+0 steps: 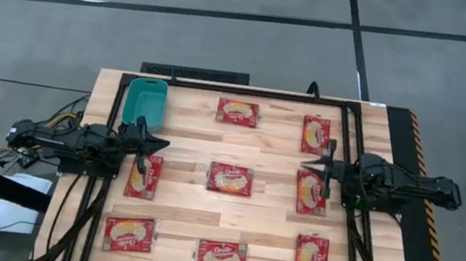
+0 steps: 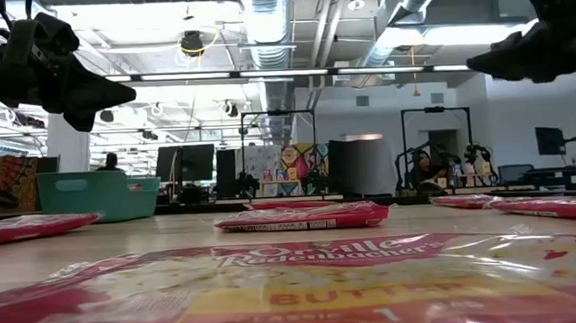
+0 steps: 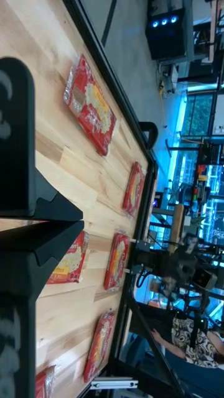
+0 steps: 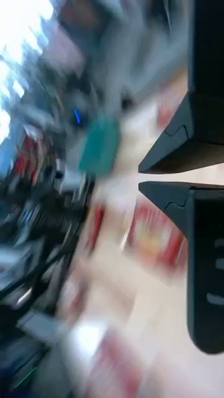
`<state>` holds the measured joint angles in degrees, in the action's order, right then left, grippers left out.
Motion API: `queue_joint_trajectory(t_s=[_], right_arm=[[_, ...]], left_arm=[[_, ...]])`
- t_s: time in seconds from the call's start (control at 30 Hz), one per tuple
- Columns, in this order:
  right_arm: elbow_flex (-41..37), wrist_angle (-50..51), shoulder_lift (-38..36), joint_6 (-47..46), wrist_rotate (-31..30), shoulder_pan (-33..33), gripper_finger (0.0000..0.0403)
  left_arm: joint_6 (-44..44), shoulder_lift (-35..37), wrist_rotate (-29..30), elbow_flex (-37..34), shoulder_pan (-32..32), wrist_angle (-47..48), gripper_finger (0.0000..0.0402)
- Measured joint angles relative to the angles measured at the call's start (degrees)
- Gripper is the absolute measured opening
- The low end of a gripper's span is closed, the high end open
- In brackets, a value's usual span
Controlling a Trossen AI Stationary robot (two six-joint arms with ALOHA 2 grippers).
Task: Sort popcorn bags into baskets
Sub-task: Put the red popcorn bag in the blue bin
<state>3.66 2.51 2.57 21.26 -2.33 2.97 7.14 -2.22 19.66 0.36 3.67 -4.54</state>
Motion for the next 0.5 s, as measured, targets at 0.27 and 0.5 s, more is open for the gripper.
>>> queue_joint_trajectory(t_s=[0.27,0.5], right_arm=[[0.02,0.96,0.0,-4.23,-0.53,0.08,0.0056],[0.02,1.78,0.0,-10.13,-0.55,0.1,0.0056]], left_arm=[[0.0,0.02,0.02,0.0,0.02,0.0,0.0],[0.07,0.02,0.02,0.0,0.0,-0.09,0.0]])
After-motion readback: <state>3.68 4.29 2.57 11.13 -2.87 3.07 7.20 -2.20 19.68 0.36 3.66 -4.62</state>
